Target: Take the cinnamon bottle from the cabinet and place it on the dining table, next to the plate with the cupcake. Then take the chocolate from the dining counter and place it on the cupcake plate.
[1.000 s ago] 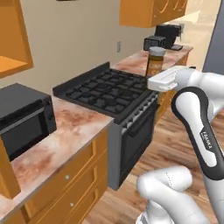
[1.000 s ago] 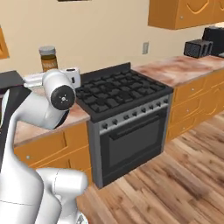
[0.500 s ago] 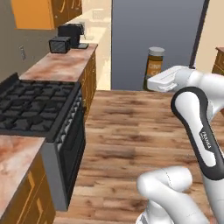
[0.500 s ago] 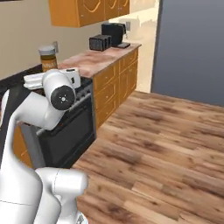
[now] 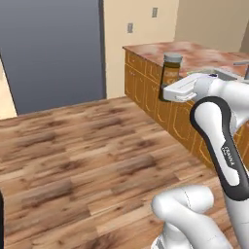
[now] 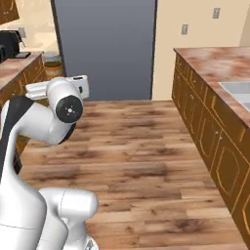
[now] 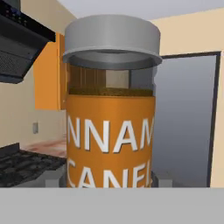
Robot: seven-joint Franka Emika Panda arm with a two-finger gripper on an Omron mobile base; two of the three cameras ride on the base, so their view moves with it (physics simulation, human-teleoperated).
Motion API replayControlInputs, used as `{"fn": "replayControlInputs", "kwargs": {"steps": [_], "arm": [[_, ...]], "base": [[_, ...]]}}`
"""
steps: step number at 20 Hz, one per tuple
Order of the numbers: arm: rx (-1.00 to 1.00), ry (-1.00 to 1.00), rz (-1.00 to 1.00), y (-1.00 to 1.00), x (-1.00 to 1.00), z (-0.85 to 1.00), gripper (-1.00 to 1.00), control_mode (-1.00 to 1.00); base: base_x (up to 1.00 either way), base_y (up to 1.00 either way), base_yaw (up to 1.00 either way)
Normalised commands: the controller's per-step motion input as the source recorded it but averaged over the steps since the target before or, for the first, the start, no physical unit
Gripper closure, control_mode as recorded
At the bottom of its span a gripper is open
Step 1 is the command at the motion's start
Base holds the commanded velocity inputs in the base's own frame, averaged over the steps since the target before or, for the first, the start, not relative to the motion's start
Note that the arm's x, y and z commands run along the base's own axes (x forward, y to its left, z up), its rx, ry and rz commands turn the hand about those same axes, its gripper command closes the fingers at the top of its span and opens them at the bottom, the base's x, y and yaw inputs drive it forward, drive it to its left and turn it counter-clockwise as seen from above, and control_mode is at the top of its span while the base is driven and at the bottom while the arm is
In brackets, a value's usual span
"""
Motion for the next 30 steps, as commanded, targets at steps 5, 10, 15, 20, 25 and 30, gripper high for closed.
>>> {"fn": "replayControlInputs", "kwargs": {"steps": [5,10,15,20,25,30], "arm": [[0.00,0.00,0.00,0.00,0.00,0.00,1.00,1.00],[0.00,0.00,0.00,0.00,0.00,0.00,1.00,1.00],[0.00,0.00,0.00,0.00,0.00,0.00,1.00,1.00],[0.00,0.00,0.00,0.00,0.00,0.00,1.00,1.00],[0.00,0.00,0.00,0.00,0.00,0.00,1.00,1.00],[0.00,0.00,0.00,0.00,0.00,0.00,1.00,1.00]], "base": [[0.00,-0.75,-0.78],[0.00,-0.86,-0.75],[0.00,-0.94,-0.71],[0.00,-1.00,-0.65],[0.00,-1.00,-0.57],[0.00,-1.00,-0.47]]}}
